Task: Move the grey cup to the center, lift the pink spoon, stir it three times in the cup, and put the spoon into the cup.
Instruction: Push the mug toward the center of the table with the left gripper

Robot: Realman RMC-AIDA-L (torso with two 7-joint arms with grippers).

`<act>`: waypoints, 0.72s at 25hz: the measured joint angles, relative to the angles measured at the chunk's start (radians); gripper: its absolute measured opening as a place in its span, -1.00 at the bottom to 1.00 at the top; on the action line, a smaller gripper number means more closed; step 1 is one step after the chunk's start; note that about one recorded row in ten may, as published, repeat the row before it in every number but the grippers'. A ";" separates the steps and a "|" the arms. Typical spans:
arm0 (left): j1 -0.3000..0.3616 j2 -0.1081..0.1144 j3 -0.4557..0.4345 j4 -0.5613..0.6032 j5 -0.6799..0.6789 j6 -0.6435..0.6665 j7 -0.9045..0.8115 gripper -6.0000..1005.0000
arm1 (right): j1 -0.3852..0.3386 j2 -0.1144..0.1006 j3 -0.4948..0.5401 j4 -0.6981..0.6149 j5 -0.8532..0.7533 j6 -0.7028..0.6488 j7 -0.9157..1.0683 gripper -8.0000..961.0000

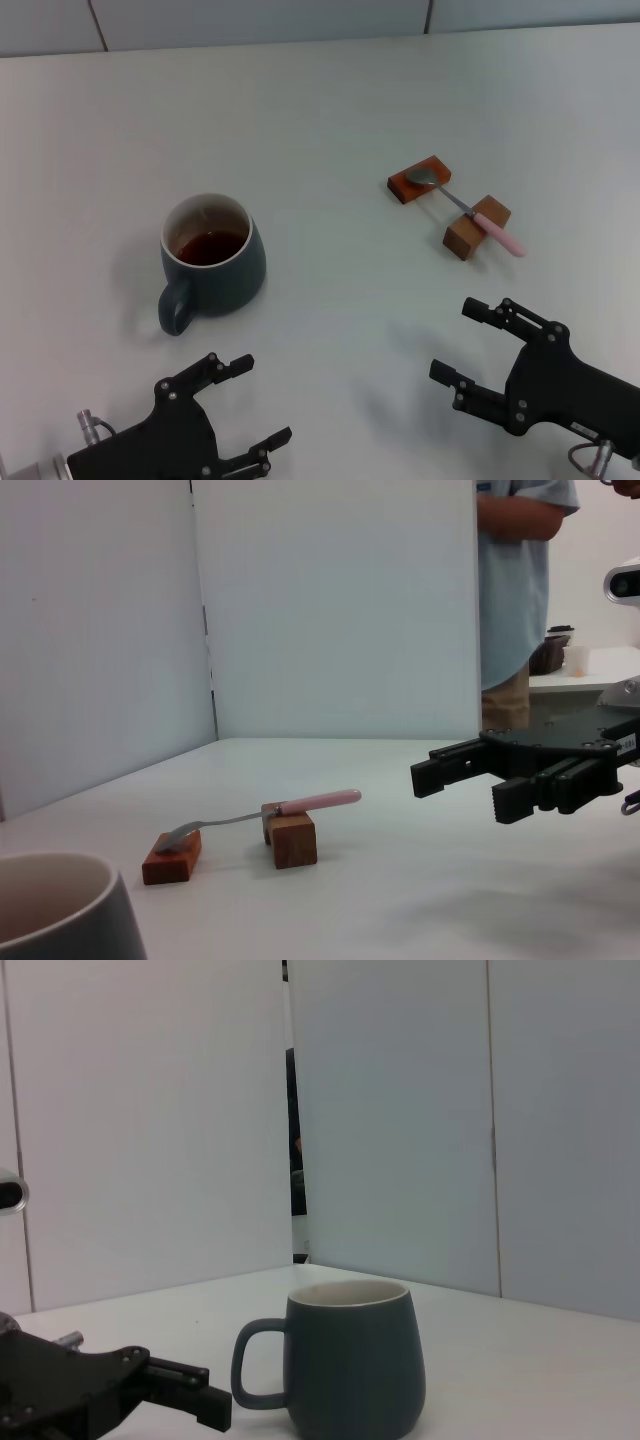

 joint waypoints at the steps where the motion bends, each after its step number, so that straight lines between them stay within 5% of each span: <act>1: 0.000 0.000 0.000 0.000 0.000 0.000 0.000 0.61 | 0.000 0.000 0.000 0.000 0.000 0.000 0.000 0.62; 12: 0.002 0.001 -0.021 0.003 -0.012 0.043 -0.018 0.46 | 0.003 0.000 0.000 0.003 0.000 0.006 0.000 0.62; 15: 0.027 0.013 -0.090 0.014 -0.036 0.187 -0.011 0.42 | 0.003 0.000 0.000 0.003 0.000 0.006 0.000 0.62; 18: 0.060 0.027 -0.255 0.020 -0.056 0.333 0.012 0.38 | 0.003 0.000 0.000 0.003 0.000 0.006 0.000 0.62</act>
